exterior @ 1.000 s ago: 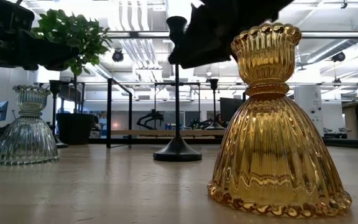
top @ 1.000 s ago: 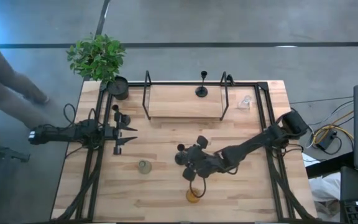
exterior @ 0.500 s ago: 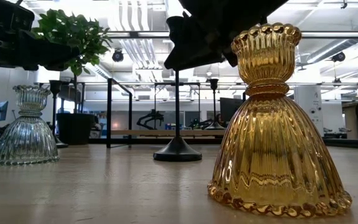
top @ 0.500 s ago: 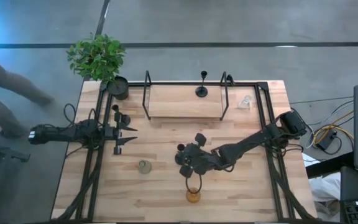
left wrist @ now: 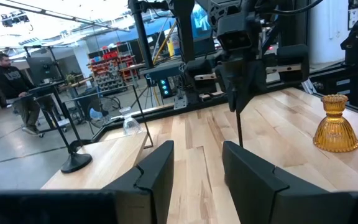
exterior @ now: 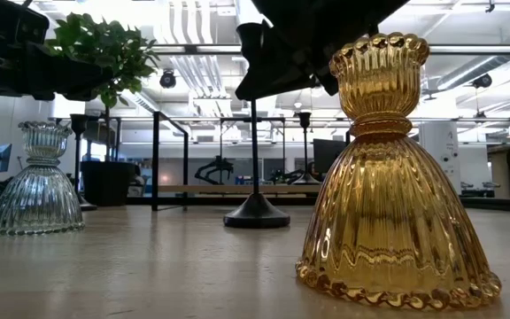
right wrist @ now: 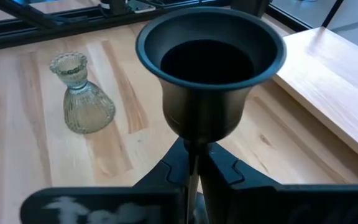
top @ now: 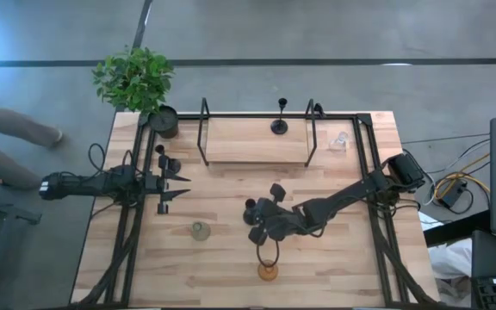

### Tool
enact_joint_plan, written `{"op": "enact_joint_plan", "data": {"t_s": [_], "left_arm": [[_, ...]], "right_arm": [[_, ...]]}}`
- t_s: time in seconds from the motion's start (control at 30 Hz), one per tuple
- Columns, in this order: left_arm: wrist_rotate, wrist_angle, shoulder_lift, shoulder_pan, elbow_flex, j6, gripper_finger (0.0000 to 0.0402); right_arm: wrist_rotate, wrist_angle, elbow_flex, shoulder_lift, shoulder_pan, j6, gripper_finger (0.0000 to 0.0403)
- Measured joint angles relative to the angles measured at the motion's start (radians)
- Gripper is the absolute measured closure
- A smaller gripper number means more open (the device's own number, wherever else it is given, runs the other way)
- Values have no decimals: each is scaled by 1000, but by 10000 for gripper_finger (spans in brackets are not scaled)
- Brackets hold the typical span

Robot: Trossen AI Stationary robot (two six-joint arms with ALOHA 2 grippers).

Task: Pick & Place candle stick holders
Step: Put the bottom black candle holder on the shelf aligned with the other black candle holder

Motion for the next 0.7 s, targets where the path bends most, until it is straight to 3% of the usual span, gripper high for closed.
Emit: {"op": "enact_joint_plan", "data": {"t_s": [0.53,0.7], "left_arm": [[0,0,0,0,0,0,258],[0,0,0,0,0,0,258]], "right_arm": [[-7,-97,56,-79,-45,-1,390],[-104,-141,56,-130,-111,-2,390]]}}
